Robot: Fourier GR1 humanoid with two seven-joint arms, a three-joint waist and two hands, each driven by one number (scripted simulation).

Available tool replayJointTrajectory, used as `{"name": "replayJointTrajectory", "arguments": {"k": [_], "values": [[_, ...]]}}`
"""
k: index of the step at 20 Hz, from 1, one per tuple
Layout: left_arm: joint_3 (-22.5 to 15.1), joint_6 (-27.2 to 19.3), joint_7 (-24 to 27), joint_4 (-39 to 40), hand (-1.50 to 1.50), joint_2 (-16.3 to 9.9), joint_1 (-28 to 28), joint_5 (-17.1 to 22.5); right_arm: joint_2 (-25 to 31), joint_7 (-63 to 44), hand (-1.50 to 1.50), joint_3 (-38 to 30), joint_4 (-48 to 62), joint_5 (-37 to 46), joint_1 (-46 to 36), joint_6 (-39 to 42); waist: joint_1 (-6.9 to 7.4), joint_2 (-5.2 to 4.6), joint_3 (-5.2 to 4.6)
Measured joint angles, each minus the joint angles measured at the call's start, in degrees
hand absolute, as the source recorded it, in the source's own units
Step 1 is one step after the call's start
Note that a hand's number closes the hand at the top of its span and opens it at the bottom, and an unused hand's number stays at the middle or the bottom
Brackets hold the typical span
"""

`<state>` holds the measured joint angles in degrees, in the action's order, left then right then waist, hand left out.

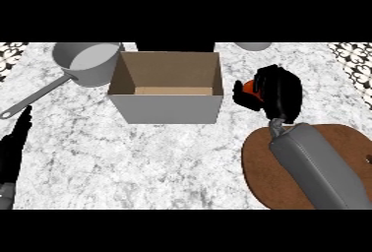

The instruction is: Pick the tomato from the cutting board and place it in the cardboard box

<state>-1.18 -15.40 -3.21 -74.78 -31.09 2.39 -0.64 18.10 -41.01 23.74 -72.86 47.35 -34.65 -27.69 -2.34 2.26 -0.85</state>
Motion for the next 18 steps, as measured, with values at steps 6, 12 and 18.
{"name": "replayJointTrajectory", "arguments": {"k": [6, 12, 18], "values": [[-0.36, 0.49, -0.04, 0.33, 0.00, 0.42, 2.40, -0.44, -10.30, -18.96, 1.50, 0.10, -0.37, 10.70, -14.03, 8.20, 1.78, -1.19, 0.43], [-0.62, 1.70, 0.40, -0.06, 0.00, 0.83, 3.69, -0.79, -15.91, -22.29, 1.50, -3.95, 8.38, 12.92, -24.00, 9.49, 3.58, -2.18, 0.69], [-1.33, 1.21, 0.31, 0.36, 0.00, 2.71, 4.93, -2.05, -17.32, -19.45, 1.50, -10.19, 22.45, 12.09, -30.29, 5.68, 4.33, -2.78, 0.77]]}}
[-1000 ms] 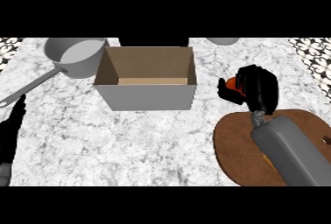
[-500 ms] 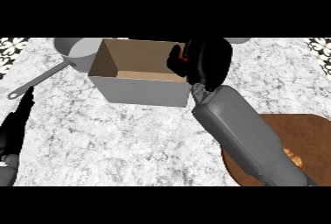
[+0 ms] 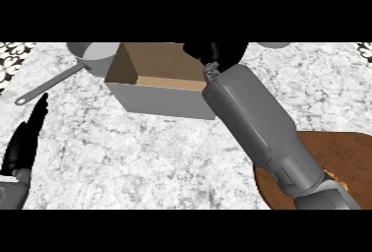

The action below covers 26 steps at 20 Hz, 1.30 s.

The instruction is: Pick the tomato from the cutting board and place it in the cardboard box

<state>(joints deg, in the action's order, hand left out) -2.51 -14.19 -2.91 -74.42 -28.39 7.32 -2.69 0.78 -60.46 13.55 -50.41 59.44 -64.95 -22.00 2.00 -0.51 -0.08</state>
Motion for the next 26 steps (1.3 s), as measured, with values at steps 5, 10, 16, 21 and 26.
{"name": "replayJointTrajectory", "arguments": {"k": [5, 10, 16, 21, 26], "values": [[0.12, 0.35, -0.73, -0.43, 0.00, 0.06, 1.20, -0.43, -0.24, 1.35, -1.50, -4.27, 11.17, 0.11, -3.48, -4.20, 0.85, -0.33, 0.00], [-0.52, -0.01, -1.21, -0.54, 0.00, 1.12, 1.94, -1.25, -0.24, 3.08, -1.50, -9.66, 16.90, -4.03, -3.80, -10.05, 1.41, -0.26, -0.06], [-0.10, 1.11, -0.98, 0.40, 0.00, 1.24, 2.97, -1.31, -0.25, 6.77, -1.50, -11.44, 22.97, -7.96, -6.57, -17.45, 2.05, -0.12, -0.14], [0.17, 1.06, 0.27, 1.11, 0.00, 1.67, 2.30, -1.81, -0.36, 10.49, -1.50, -10.85, 25.17, -7.82, -7.69, -25.41, 1.92, -0.19, -0.09], [1.16, 1.32, -0.04, 0.65, 0.00, 1.16, 0.90, -1.67, -0.38, 12.25, -1.50, -11.04, 22.94, -7.00, -6.77, -33.00, 0.52, 0.21, 0.00]]}}
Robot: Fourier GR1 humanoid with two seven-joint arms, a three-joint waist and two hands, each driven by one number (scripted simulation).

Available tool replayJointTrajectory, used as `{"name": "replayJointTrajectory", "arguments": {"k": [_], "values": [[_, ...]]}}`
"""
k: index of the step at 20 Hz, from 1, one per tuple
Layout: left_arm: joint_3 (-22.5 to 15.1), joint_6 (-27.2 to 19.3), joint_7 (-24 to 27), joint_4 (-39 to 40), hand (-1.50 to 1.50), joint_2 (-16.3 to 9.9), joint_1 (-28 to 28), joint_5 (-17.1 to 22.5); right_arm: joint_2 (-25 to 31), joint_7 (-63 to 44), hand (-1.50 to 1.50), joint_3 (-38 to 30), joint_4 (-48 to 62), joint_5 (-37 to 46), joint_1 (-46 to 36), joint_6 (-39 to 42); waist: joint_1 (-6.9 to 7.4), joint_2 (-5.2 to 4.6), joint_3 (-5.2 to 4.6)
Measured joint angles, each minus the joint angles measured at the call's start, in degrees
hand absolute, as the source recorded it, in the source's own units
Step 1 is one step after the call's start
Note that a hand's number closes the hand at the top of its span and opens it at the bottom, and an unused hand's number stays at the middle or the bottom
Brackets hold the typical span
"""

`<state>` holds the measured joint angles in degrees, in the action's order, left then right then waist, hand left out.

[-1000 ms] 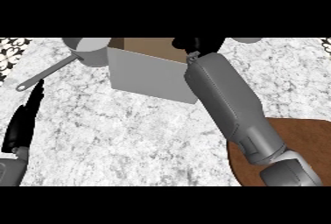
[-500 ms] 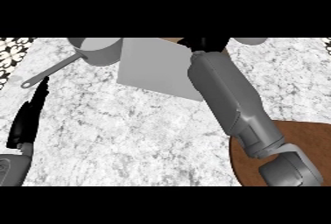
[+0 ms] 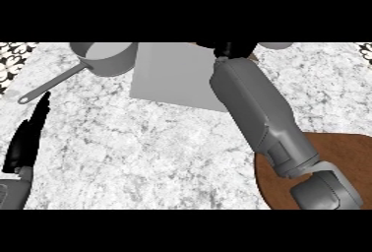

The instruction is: Pick the tomato from the cutting board and place it in the cardboard box

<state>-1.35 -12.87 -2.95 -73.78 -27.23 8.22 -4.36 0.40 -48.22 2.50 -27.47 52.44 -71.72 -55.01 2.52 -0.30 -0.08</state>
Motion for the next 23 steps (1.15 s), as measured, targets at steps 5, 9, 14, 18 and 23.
{"name": "replayJointTrajectory", "arguments": {"k": [5, 9, 14, 18, 23], "values": [[1.48, 0.37, -0.59, 0.29, 0.00, -0.61, -0.58, 0.18, -0.05, 1.21, -1.50, 0.55, -5.94, -0.33, 3.81, -4.36, -1.57, 0.38, 0.05], [2.32, 0.08, -1.47, -0.64, 0.00, -0.65, -2.06, 0.18, -0.05, -0.70, -1.50, 1.83, -15.16, 0.74, 10.57, -4.54, -3.39, 1.07, 0.07], [4.00, 0.02, -0.14, -0.76, 0.00, -1.12, -4.80, 0.66, 0.36, -5.62, -1.50, 3.92, -28.27, 5.58, 20.18, -2.37, -5.30, 1.76, 0.03], [4.68, -0.18, 0.13, -1.16, 0.00, -1.26, -6.35, 0.65, 1.04, -7.65, -1.50, 6.54, -40.76, 8.27, 30.95, -0.04, -6.45, 2.02, 0.03], [5.33, -0.10, 0.44, -1.70, 0.00, -1.27, -7.47, 0.89, 2.93, -10.05, -1.50, 11.35, -58.45, 9.84, 44.90, 4.87, -6.96, 2.00, 0.02]]}}
